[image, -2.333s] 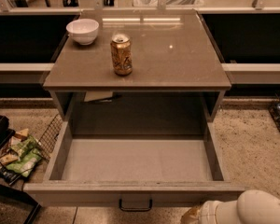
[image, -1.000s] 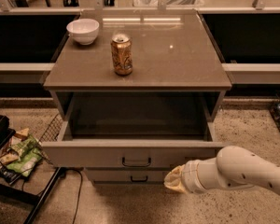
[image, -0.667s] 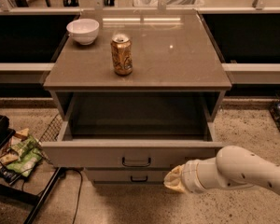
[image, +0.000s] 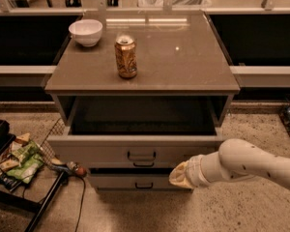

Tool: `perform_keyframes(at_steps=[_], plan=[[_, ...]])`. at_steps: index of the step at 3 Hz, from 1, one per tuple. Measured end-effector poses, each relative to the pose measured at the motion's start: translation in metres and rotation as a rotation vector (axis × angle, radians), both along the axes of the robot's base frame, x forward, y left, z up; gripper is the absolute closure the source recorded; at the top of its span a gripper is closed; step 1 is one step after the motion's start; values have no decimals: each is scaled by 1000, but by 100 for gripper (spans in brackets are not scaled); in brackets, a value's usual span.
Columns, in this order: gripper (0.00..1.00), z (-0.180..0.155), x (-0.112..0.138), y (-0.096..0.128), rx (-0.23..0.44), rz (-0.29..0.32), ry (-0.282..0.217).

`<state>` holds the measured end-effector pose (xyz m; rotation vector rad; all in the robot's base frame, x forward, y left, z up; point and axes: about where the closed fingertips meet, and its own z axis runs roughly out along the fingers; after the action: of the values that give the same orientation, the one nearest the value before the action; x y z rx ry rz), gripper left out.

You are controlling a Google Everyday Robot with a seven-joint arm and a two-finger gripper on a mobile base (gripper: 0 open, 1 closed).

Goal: Close top drawer

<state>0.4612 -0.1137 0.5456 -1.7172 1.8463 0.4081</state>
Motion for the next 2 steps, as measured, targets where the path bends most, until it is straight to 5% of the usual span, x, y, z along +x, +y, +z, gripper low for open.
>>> perform_keyframes(at_steps=[1,2], plan=[[100,0,0,0,0,0,0],[100,17,37,-15,-40,-9,-50]])
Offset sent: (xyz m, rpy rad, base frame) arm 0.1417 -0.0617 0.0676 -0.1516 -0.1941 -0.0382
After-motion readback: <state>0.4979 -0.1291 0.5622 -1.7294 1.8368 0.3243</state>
